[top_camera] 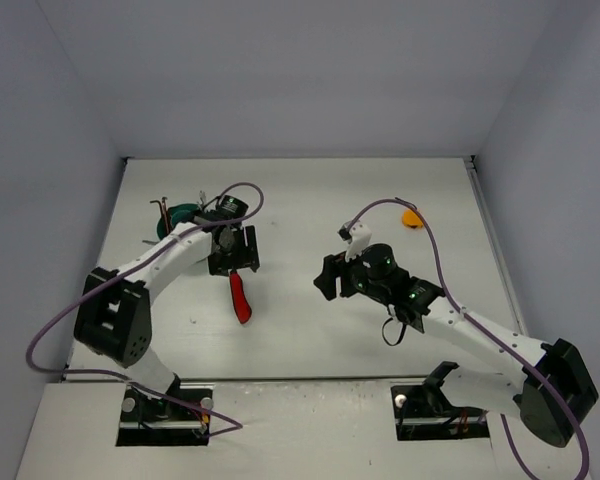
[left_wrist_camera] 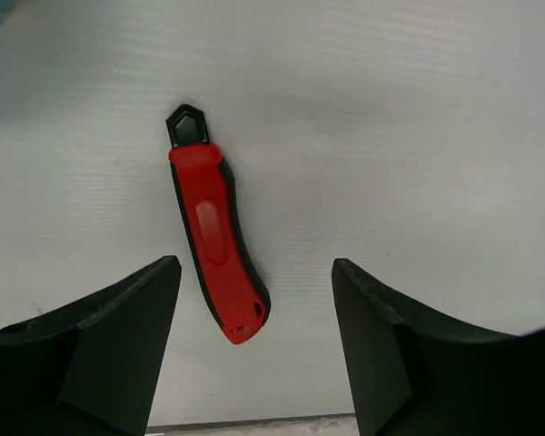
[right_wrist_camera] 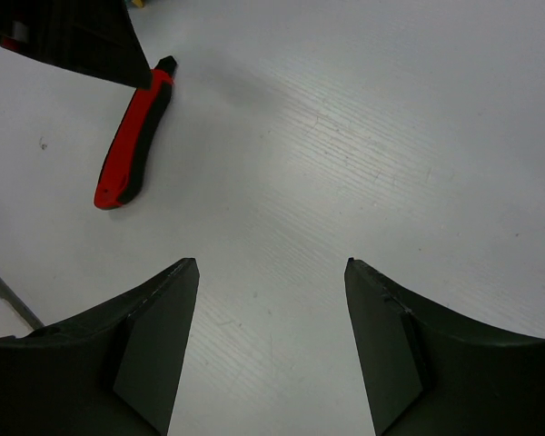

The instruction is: Sort the tools into containers

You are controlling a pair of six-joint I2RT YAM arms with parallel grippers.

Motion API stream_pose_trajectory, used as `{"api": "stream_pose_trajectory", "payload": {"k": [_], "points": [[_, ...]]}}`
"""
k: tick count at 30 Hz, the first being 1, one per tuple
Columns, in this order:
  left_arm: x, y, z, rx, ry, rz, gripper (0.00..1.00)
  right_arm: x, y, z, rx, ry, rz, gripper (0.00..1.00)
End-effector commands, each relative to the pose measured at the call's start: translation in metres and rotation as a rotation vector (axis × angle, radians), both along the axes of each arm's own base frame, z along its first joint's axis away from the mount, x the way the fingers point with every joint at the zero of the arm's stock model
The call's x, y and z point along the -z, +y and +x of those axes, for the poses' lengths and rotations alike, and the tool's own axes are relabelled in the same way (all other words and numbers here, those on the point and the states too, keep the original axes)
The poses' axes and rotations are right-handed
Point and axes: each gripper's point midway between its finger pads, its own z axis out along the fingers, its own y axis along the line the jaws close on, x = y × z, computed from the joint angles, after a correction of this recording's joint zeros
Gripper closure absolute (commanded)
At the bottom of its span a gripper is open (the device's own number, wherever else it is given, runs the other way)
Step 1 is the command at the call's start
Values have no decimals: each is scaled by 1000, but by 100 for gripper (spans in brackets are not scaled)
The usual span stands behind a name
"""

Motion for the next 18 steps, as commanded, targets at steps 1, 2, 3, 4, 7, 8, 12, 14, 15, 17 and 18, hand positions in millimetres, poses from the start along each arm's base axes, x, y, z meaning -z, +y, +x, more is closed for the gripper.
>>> {"api": "stream_pose_trajectory", "payload": {"k": [1, 2, 3, 4, 7, 8, 12, 14, 15, 17, 18], "points": [[4, -11, 6, 27, 76, -26, 35, -14, 4, -2, -11, -42, 42, 37], [11, -10, 7, 26, 100, -7, 35, -13, 3, -2, -11, -43, 40, 37], [18, -8, 7, 26, 124, 12, 35, -12, 2, -2, -11, -44, 37, 37], [21, -8, 7, 24, 138, 23, 35, -12, 2, -3, -11, -46, 37, 37], [39, -4, 5, 11, 191, 43, 35, -14, -2, -5, -8, -61, 39, 37], [42, -2, 5, 4, 198, 52, 35, -12, -4, -6, -7, -60, 36, 37], [47, 5, 6, -24, 207, 69, 35, -7, -7, -8, -4, -59, 28, 37], [46, 9, 7, -39, 203, 70, 35, -7, -7, -9, -7, -59, 31, 37], [45, 11, 7, -45, 201, 72, 35, -8, -7, -9, -7, -61, 32, 37], [41, 15, 8, -55, 189, 80, 35, -8, -8, -9, -2, -64, 32, 37], [39, 15, 8, -60, 181, 80, 35, -9, -8, -8, 1, -66, 32, 37]]}}
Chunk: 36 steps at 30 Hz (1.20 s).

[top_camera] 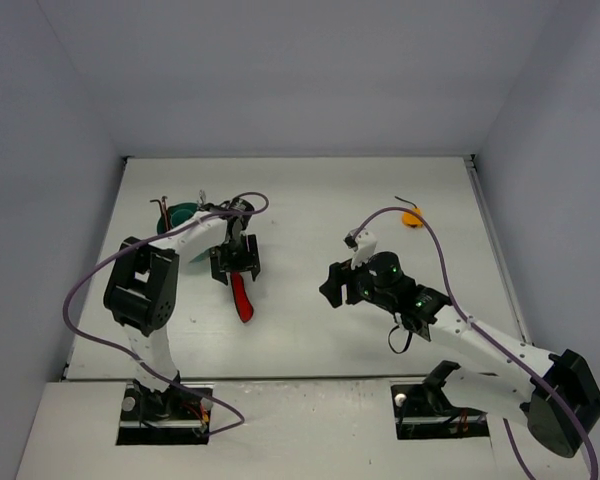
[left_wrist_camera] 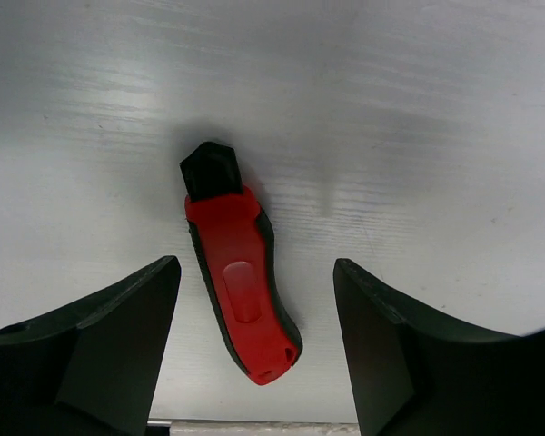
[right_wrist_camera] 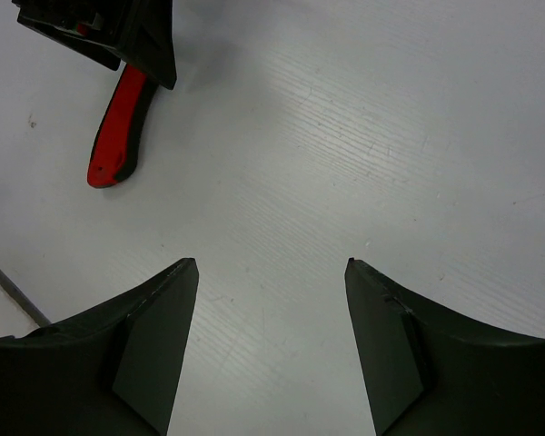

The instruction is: Sort the tools into containers

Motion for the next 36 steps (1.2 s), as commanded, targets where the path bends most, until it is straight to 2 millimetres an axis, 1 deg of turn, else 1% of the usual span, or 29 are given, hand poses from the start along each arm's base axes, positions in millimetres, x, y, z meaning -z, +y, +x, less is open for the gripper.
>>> {"api": "stream_pose_trajectory", "payload": {"k": [1, 3, 5, 7, 9, 11, 15, 18, 24, 27, 29, 31, 32, 36], "points": [[-23, 9, 8, -37, -64, 11, 35, -20, 5, 6, 0, -72, 38, 37], [-25, 11, 9, -43, -72, 17, 35, -20, 5, 7, 0, -71, 38, 37], [-22, 13, 9, -47, -64, 24, 35, -18, 5, 6, -1, -66, 37, 37], [-17, 14, 9, -53, -49, 23, 35, -18, 5, 6, -2, -64, 37, 37], [-7, 16, 7, -58, -19, 32, 35, -18, 5, 6, -2, -65, 38, 37], [0, 17, 7, -64, -4, 42, 35, -19, 5, 5, -2, -68, 43, 37], [9, 19, 5, -71, 20, 46, 36, -20, 4, 5, 3, -70, 46, 37], [13, 19, 4, -75, 28, 44, 39, -20, 3, 4, 2, -71, 48, 37], [14, 12, 3, -79, 35, 7, 61, -18, 5, 4, -1, -64, 46, 37], [12, 8, 1, -71, 31, -2, 77, -18, 4, 4, 0, -64, 45, 37], [6, 4, 1, -62, 15, -9, 88, -17, 4, 5, 3, -64, 43, 37], [-7, -1, 6, -52, -30, -23, 99, -17, 4, 5, 2, -62, 40, 37], [-16, -4, 12, -44, -62, -31, 100, -16, 5, 5, 1, -61, 39, 37], [-72, -16, 36, 2, -281, -87, 100, -16, 4, 6, 7, -62, 37, 37]]}}
